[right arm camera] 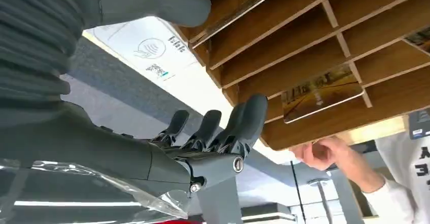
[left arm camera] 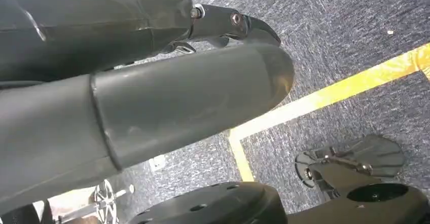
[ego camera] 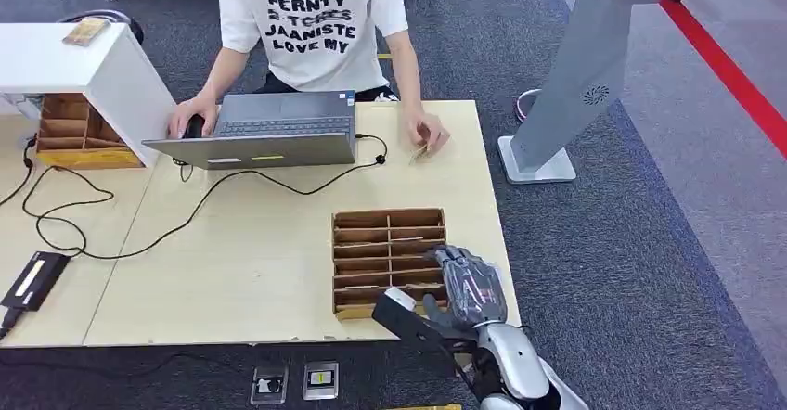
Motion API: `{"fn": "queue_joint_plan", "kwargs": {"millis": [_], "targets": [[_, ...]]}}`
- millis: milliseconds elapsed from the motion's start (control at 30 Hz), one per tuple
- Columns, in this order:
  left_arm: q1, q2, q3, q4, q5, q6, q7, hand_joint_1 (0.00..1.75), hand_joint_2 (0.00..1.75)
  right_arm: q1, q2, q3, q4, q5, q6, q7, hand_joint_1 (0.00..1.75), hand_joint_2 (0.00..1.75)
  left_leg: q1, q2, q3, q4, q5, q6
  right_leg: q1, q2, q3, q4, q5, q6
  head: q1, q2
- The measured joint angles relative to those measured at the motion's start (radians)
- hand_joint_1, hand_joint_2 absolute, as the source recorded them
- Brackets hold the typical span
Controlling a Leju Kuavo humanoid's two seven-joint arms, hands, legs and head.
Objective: Pass the card to the sensor for recognition and then transmit it.
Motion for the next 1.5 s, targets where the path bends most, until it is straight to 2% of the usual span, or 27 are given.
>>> {"fn": "queue_joint_plan", "kwargs": {"millis": [267, 400, 433, 500, 967, 1133, 1367, 1500], "targets": [[0.000, 0.000, 0.003, 0.000, -0.006, 0.000, 0.002, 0.00, 0.00, 0.004, -0.005, -0.010, 0.005, 0.012, 0.003, 0.011, 0.59, 1.75, 0.000, 0.000, 0.000, 0.000, 0.000, 0.000, 0.000, 0.000, 0.000, 0.000, 0.000, 0.000, 0.000, 0.000], [0.000, 0.000, 0.003, 0.000, -0.006, 0.002, 0.004, 0.00, 0.00, 0.008, -0.008, -0.019, 0.005, 0.014, 0.005, 0.011, 0.65, 1.75, 0.000, 0.000, 0.000, 0.000, 0.000, 0.000, 0.000, 0.000, 0.000, 0.000, 0.000, 0.000, 0.000, 0.000], [0.000, 0.000, 0.003, 0.000, -0.006, 0.002, 0.004, 0.00, 0.00, 0.009, -0.008, -0.022, 0.005, 0.014, 0.006, 0.011, 0.73, 1.75, 0.000, 0.000, 0.000, 0.000, 0.000, 0.000, 0.000, 0.000, 0.000, 0.000, 0.000, 0.000, 0.000, 0.000], [0.000, 0.000, 0.003, 0.000, -0.006, 0.002, 0.004, 0.00, 0.00, 0.009, -0.009, -0.023, 0.006, 0.014, 0.006, 0.011, 0.79, 1.75, 0.000, 0.000, 0.000, 0.000, 0.000, 0.000, 0.000, 0.000, 0.000, 0.000, 0.000, 0.000, 0.000, 0.000], [-0.002, 0.000, 0.003, 0.000, -0.014, -0.002, 0.004, 0.00, 0.00, 0.015, -0.008, -0.023, 0.006, -0.044, 0.014, -0.004, 0.63, 1.75, 0.000, 0.000, 0.000, 0.000, 0.000, 0.000, 0.000, 0.000, 0.000, 0.000, 0.000, 0.000, 0.000, 0.000], [-0.002, 0.000, 0.003, 0.000, -0.014, -0.002, 0.004, 0.00, 0.00, 0.015, -0.008, -0.023, -0.003, -0.060, 0.021, -0.009, 0.63, 1.75, 0.000, 0.000, 0.000, 0.000, 0.000, 0.000, 0.000, 0.000, 0.000, 0.000, 0.000, 0.000, 0.000, 0.000], [-0.003, 0.000, 0.005, 0.000, -0.016, -0.002, 0.004, 0.00, 0.00, 0.015, -0.008, -0.023, -0.010, -0.075, 0.024, -0.010, 0.75, 1.75, 0.000, 0.000, 0.000, 0.000, 0.000, 0.000, 0.000, 0.000, 0.000, 0.000, 0.000, 0.000, 0.000, 0.000], [-0.004, 0.000, 0.005, 0.000, -0.018, -0.004, 0.004, 0.00, 0.00, 0.015, -0.008, -0.023, -0.010, -0.079, 0.024, -0.010, 0.73, 1.75, 0.000, 0.000, 0.000, 0.000, 0.000, 0.000, 0.000, 0.000, 0.000, 0.000, 0.000, 0.000, 0.000, 0.000]]}}
